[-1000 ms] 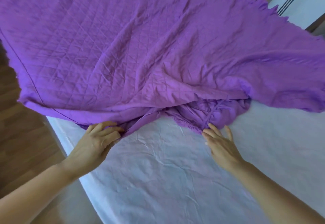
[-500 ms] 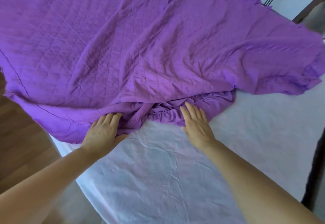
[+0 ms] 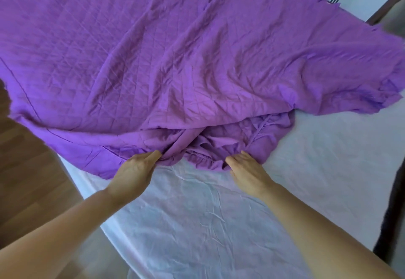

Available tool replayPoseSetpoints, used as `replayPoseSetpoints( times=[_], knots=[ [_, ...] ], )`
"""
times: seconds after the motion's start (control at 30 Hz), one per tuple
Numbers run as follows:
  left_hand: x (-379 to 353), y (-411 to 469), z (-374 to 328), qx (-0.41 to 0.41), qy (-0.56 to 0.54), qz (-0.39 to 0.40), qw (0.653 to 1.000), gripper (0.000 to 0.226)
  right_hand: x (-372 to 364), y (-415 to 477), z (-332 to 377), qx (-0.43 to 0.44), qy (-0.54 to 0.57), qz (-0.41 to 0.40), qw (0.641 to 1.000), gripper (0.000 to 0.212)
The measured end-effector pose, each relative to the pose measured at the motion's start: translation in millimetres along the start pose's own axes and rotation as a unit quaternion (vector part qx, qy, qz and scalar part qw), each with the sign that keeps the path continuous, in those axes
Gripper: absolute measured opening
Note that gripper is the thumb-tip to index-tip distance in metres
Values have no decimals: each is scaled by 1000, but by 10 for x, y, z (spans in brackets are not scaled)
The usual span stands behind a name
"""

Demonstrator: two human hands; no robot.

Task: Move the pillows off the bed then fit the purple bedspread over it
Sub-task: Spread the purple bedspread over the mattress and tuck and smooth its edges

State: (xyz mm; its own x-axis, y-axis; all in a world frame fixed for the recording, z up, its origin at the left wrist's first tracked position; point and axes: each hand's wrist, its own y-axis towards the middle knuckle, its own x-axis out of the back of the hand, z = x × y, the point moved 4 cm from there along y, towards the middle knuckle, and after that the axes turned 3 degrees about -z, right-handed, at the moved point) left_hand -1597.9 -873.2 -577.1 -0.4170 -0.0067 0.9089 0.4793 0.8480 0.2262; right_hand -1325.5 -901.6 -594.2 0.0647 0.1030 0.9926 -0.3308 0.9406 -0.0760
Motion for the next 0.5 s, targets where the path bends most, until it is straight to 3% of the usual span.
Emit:
replayPoseSetpoints(
  times=[0.13, 0.27, 0.33, 0.4, 0.5],
  knots=[
    [267, -288, 78, -44, -2, 45, 998, 18, 97, -739, -1, 33, -1, -7, 999, 8],
    [340, -614, 90, -66, 24, 105, 992, 19, 69, -1317, 19, 67, -33, -3, 997, 13],
    [258, -670, 73, -23, 25, 116, 993, 21, 49, -1325, 126, 67, -27, 14, 997, 18],
    [174, -614, 48, 31, 2, 112, 993, 22, 63, -1156, 200, 12, -13, 22, 1000, 41],
    [113, -508, 16, 70, -4, 112, 991, 32, 70, -830, 245, -87, -42, 41, 994, 95]
  ],
)
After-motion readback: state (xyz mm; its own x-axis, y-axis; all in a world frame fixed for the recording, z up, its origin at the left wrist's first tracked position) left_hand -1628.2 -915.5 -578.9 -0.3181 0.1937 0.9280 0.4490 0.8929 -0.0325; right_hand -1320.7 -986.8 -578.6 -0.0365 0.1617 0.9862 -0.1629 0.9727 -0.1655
